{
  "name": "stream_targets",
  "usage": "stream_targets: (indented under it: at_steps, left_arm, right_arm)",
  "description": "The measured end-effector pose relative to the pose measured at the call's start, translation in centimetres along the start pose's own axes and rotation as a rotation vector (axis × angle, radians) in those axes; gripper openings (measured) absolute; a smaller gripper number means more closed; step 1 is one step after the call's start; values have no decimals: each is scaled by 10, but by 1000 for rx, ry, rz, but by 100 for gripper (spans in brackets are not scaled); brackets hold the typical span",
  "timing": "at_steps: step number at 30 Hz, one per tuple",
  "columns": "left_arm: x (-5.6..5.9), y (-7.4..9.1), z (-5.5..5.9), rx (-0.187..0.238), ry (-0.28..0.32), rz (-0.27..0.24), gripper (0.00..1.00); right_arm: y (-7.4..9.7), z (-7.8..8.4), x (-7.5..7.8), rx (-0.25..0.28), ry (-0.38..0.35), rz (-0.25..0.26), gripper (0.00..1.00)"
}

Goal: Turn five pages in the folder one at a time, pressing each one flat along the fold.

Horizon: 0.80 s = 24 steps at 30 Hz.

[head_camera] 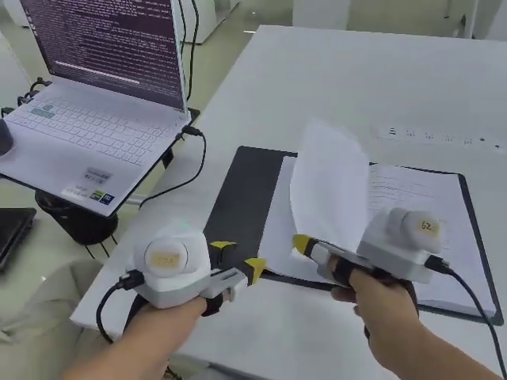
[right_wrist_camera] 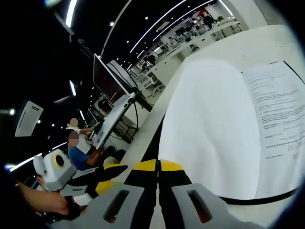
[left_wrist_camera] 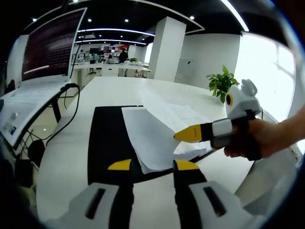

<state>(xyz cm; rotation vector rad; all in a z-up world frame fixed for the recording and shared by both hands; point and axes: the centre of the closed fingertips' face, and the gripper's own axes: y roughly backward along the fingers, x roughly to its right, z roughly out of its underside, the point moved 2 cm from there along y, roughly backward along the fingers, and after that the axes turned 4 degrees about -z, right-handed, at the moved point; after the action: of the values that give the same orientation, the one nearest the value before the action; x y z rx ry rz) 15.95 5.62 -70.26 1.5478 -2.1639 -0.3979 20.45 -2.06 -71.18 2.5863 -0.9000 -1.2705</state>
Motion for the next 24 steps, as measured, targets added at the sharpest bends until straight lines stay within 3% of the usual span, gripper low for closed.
stream_targets:
  at_steps: [11, 18, 24]
  left_arm:
    - [-4, 5, 8, -12, -3, -18, 31]
    - [-10, 4, 13, -25, -8, -27, 31]
    - [-7, -3, 13, -38, -29, -24, 31]
  right_arm:
    - [-44, 36, 4, -133, -12, -4, 0]
    - [-54, 49, 18, -189, -54, 25, 0]
    - [-54, 52, 26, -194, -74, -1, 0]
